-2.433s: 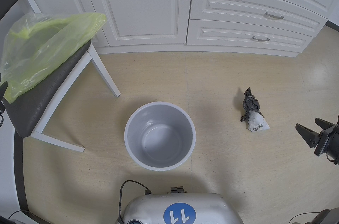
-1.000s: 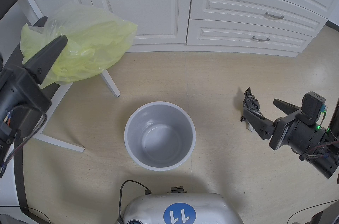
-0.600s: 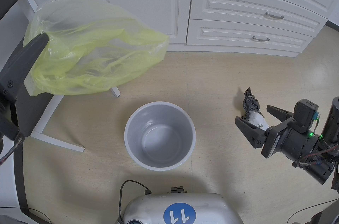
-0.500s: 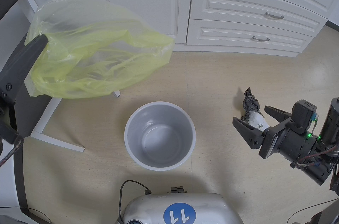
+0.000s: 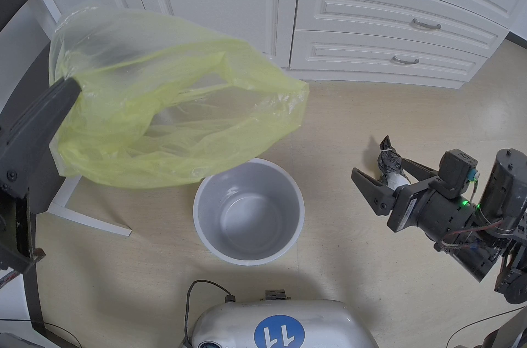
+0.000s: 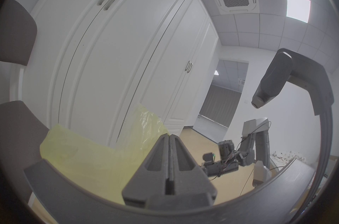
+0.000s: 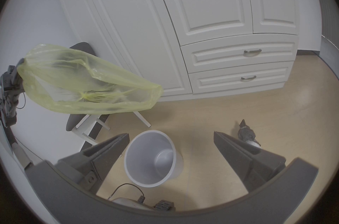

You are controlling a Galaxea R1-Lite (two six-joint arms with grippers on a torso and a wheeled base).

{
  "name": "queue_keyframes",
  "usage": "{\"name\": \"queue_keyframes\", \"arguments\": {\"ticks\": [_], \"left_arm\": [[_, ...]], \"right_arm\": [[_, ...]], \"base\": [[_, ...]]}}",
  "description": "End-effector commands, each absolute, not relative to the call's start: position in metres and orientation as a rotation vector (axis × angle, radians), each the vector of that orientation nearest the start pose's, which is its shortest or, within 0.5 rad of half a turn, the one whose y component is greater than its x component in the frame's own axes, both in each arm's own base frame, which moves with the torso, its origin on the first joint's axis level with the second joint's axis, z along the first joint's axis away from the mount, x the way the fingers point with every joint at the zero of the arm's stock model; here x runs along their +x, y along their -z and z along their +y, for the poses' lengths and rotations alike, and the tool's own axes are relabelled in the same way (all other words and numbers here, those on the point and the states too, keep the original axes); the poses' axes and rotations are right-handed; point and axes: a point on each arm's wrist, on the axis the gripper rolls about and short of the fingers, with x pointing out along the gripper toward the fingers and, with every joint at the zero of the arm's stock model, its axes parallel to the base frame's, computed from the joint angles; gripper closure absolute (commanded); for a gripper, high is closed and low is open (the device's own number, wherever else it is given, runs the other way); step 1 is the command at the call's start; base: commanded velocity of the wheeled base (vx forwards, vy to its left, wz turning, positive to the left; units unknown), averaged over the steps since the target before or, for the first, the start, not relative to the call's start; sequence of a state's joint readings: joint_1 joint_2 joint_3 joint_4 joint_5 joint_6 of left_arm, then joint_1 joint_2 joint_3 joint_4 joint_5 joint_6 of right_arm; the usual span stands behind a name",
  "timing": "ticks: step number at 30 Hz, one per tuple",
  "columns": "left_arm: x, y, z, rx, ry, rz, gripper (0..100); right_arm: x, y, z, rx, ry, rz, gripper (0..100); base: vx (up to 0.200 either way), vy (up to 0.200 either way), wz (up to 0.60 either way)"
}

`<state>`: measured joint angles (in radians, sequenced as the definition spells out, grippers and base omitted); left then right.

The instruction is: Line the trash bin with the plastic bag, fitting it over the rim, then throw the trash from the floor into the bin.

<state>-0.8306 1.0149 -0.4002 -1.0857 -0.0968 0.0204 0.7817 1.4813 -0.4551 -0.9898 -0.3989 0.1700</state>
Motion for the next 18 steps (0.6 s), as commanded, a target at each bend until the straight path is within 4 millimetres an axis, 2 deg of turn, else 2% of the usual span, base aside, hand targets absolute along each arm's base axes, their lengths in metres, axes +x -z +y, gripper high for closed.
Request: {"name": "queue_keyframes", "arguments": {"ticks": [1,3,6,11,18], "left_arm": [[0.083,-0.259,-0.098,-0.162,0.930,-0.451,100],[0.081,-0.259,-0.101,-0.190,0.952,-0.496,100],[0.079,-0.255,-0.101,-0.188,0.980,-0.502,100],[0.077,-0.247,-0.102,-0.171,1.031,-0.486,100],[0.074,-0.244,-0.106,-0.194,1.069,-0.518,100]], "right_arm": [[0.182,-0.166,0.165,0.136,-0.364,0.109,0],[0.189,-0.153,0.175,0.141,-0.376,0.098,0],[0.196,-0.149,0.181,0.165,-0.377,0.062,0],[0.202,-0.153,0.181,0.207,-0.369,-0.020,0],[0.202,-0.151,0.181,0.200,-0.377,-0.010,0]], "base": [[0.000,0.000,0.00],[0.000,0.000,0.00],[0.000,0.000,0.00],[0.000,0.000,0.00],[0.000,0.000,0.00]]}}
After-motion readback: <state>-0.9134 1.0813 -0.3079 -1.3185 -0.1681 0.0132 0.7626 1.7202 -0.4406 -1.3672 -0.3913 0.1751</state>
